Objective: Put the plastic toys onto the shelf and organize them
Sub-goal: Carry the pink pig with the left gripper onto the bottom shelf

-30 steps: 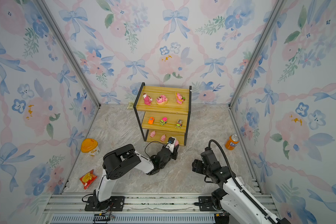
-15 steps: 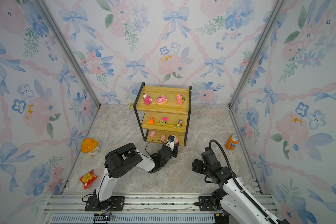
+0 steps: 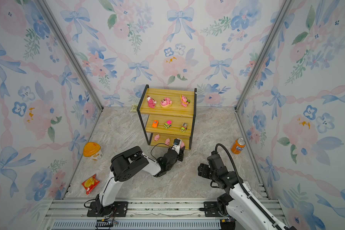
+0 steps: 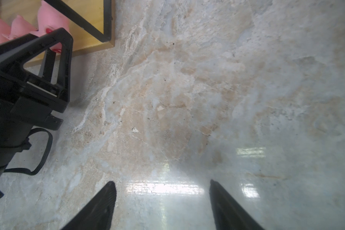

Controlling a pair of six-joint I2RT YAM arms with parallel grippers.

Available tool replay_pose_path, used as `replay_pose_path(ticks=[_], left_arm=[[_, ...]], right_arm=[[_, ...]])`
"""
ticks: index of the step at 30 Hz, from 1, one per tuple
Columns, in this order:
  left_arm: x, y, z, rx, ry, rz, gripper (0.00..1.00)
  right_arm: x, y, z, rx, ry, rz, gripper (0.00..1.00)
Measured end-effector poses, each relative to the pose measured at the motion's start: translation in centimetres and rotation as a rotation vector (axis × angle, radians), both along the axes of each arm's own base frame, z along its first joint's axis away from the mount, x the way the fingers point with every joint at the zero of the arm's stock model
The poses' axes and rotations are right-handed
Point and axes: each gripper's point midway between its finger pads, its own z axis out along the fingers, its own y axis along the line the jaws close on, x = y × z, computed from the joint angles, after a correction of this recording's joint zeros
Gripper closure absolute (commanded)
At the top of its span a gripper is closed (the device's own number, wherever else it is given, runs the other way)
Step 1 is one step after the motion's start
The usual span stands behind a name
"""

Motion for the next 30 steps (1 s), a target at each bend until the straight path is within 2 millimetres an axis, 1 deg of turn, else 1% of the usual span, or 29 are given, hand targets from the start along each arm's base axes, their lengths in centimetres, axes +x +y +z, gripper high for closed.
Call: replay_pose_path(ticks=[6, 9, 14, 20, 30], left_arm=[[0.8, -0.1, 0.3, -0.028, 0.007, 0.001, 0.62], [1.1, -0.1, 0.2, -0.028, 0.011, 0.004, 0.62], [1.2, -0.4, -0.3, -0.025, 0.026, -0.005, 0.61], [1.5, -0.9, 0.0, -0.037, 0.023, -0.007, 0.62], [2.0, -0.9, 0.2, -0.045, 0.021, 0.002, 0.61]], right_arm=[[0.1, -0.1, 0.2, 0.003, -0.007, -0.007, 0.24], [0.0, -0.2, 0.1, 0.002, -0.005, -0.007, 0.24], [0.0, -0.2, 0.2, 0.004, -0.009, -0.007, 0.23], [0.1, -0.3, 0.2, 0.004, -0.009, -0.013, 0.24], [0.0, -0.4, -0.1, 0.001, 0.003, -0.018, 0.24]])
